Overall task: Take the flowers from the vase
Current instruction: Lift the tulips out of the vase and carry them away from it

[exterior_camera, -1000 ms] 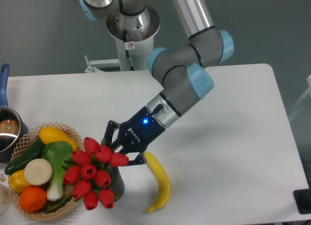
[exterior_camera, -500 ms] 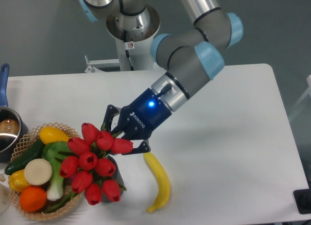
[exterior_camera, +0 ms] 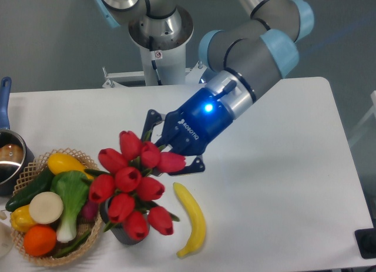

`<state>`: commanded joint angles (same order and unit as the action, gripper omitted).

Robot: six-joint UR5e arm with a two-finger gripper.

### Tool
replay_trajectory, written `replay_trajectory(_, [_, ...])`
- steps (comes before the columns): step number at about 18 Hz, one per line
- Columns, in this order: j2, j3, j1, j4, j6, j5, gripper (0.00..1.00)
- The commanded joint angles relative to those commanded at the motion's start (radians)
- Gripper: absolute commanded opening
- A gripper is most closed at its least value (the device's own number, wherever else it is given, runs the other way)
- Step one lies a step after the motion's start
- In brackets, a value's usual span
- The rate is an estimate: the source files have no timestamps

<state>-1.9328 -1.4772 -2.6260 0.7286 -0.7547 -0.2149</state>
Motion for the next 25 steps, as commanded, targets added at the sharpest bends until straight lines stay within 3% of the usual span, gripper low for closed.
replay_trajectory(3, [0.0,-0.009,-0.078,-0.002,-0.024,0.012,0.01])
replay_trajectory(5, [0.029,-0.018,-0.132,-0.002,-0.087,-0.009,0.0])
replay_trajectory(10, [0.046,-0.061,-0.204,0.0,-0.168,-0.141,0.0])
replay_trajectory(14, [0.044,-0.113,-0.227,0.003,-0.328,-0.395,0.0])
replay_trajectory(17, [0.051,-0.167,-0.229,0.003,-0.36,-0.567,0.0])
replay_trajectory(25, [0.061,-0.155,-0.2,0.02,-0.403,-0.964,0.0])
